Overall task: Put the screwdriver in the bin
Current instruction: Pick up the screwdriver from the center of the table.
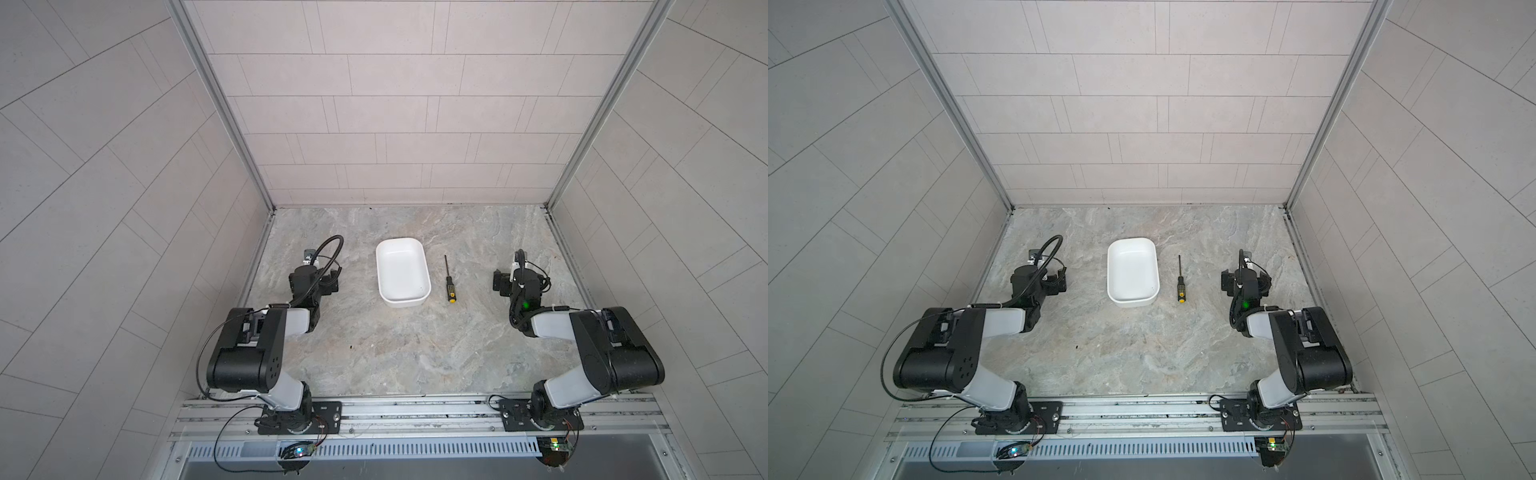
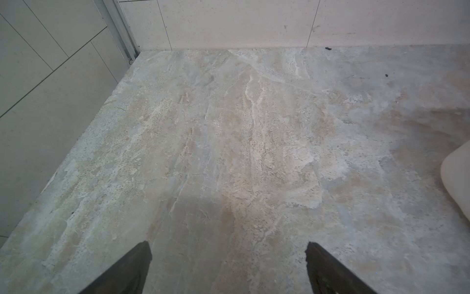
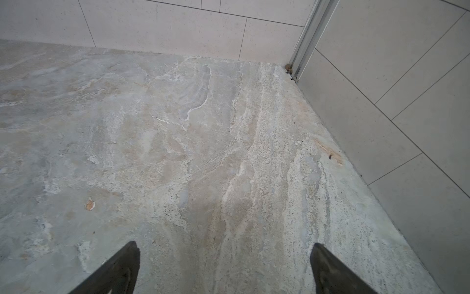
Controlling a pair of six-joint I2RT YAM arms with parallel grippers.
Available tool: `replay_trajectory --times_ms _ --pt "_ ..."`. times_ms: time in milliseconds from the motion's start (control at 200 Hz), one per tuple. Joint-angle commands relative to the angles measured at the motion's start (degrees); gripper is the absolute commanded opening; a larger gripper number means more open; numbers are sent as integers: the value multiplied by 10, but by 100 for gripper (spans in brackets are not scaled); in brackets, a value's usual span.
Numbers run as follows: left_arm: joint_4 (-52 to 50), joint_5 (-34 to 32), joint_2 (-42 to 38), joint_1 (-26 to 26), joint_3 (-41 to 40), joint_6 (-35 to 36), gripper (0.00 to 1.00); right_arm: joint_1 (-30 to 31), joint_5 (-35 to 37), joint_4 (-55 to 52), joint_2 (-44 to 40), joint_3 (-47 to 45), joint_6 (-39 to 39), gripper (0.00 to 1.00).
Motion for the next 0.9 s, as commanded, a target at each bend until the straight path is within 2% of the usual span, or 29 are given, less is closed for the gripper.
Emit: replay_trajectory --times_ms 0,430,490,555,615,681,761,891 --pt "11 3 -9 2 -3 -2 100 1 7 0 0 8 -4 99" --pt "10 4 -9 3 -3 -2 100 1 8 3 -4 8 -11 99" --pt "9 6 -11 4 -3 -2 100 1 13 -118 -41 60 -2 99" --pt "0 -6 -17 3 3 -8 100 1 10 -201 -69 103 -3 99" --pt "-79 -27 -46 3 38 -19 100 1 -11 -254 -96 135 -3 99" --pt "-222 -41 -72 4 101 -38 100 1 -44 -339 -118 177 10 99" --pt "-294 -2 -94 4 132 -46 100 1 -100 -454 -120 240 30 99" --pt "-355 88 -134 2 138 -133 100 2 -222 -606 -86 318 70 99"
